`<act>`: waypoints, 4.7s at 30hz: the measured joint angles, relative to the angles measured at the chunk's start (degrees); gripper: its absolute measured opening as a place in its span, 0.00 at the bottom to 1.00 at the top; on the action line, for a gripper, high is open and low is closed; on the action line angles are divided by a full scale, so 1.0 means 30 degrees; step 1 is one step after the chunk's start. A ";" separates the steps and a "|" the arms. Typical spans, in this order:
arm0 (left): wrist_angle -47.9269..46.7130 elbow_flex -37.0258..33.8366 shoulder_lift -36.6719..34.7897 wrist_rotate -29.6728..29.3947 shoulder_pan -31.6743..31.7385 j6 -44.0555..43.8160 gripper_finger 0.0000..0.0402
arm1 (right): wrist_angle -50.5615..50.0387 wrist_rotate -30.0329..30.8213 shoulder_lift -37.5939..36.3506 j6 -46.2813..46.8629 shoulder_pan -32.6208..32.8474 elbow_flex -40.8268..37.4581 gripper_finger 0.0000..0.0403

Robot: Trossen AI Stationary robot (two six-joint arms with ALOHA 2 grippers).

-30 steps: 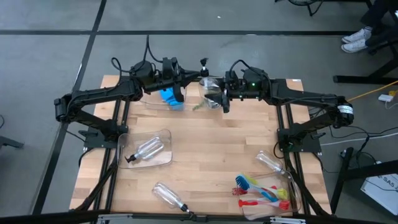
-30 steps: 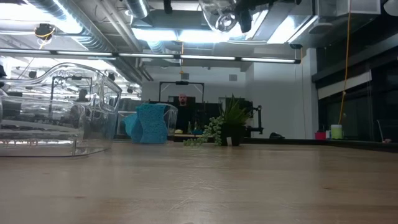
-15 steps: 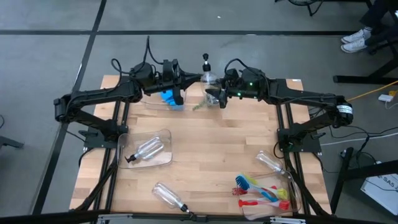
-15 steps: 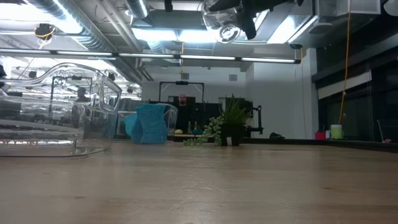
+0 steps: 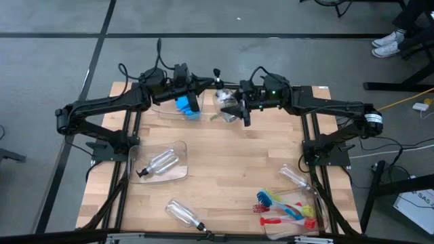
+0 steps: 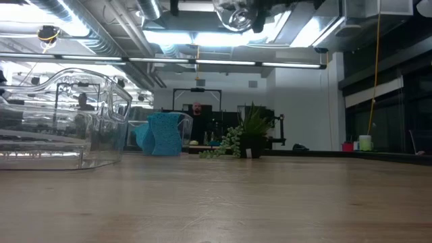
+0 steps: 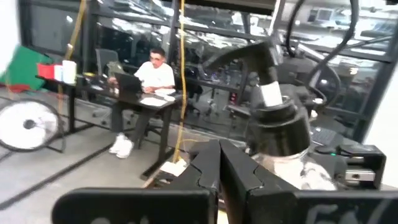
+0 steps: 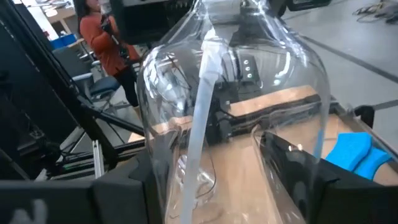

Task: Pick & Place Kitchen Sink Supplies
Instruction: Put the transparent soap dispenser into the middle transparent bin

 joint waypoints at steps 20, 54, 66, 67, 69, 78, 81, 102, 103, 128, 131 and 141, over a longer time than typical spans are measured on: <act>0.0660 0.0000 0.0549 0.0615 0.0007 -0.0605 0.00 | 0.0334 0.1691 0.0896 0.0336 0.0022 0.0000 0.54; -0.0840 0.0000 0.0068 -0.1901 0.0158 -0.0230 0.00 | 0.0152 0.2160 0.0821 0.0386 -0.0299 -0.0007 0.54; 0.0639 0.0000 0.0927 0.0436 0.0291 -0.1373 0.00 | 0.0345 0.0227 0.0899 0.0340 -0.0296 -0.0007 0.54; 0.0719 -0.0003 0.0975 0.0514 0.0299 -0.1384 0.00 | 0.0280 0.0217 0.0914 0.0409 -0.0291 -0.0007 0.54; 0.0838 0.0000 0.0962 0.0551 0.0313 -0.1392 0.00 | 0.0245 0.0341 0.0930 0.0425 -0.0291 -0.0007 0.54; 0.0574 0.0000 0.0934 0.0303 0.0061 -0.1544 0.00 | -0.0056 0.1920 0.0930 0.0541 -0.0243 -0.0007 0.54; 0.0252 0.0000 0.0914 -0.0107 -0.0046 -0.1603 0.00 | -0.0184 0.2587 0.0930 0.0794 -0.0240 -0.0007 0.54; -0.1153 -0.0007 0.0427 -0.0127 -0.0708 -0.1128 0.00 | -0.1455 0.6770 0.0794 0.1027 -0.0629 -0.0007 0.54; -0.1589 -0.0007 0.0236 -0.0813 -0.0672 -0.0932 0.00 | -0.1444 0.6224 0.0763 0.0948 -0.0605 -0.0007 0.54; 0.1632 0.0000 0.1136 0.1429 -0.0161 -0.2308 0.00 | -0.0186 0.0129 0.0697 0.0501 0.0131 0.0000 0.54; 0.1635 0.0000 0.1139 0.1428 -0.0380 -0.2375 0.00 | -0.0258 0.0131 0.0697 0.0776 0.0105 0.0000 0.54; 0.1131 -0.0002 0.1139 0.0540 -0.0955 -0.3040 0.00 | -0.0875 0.2977 0.0673 0.0772 0.0133 0.0000 0.54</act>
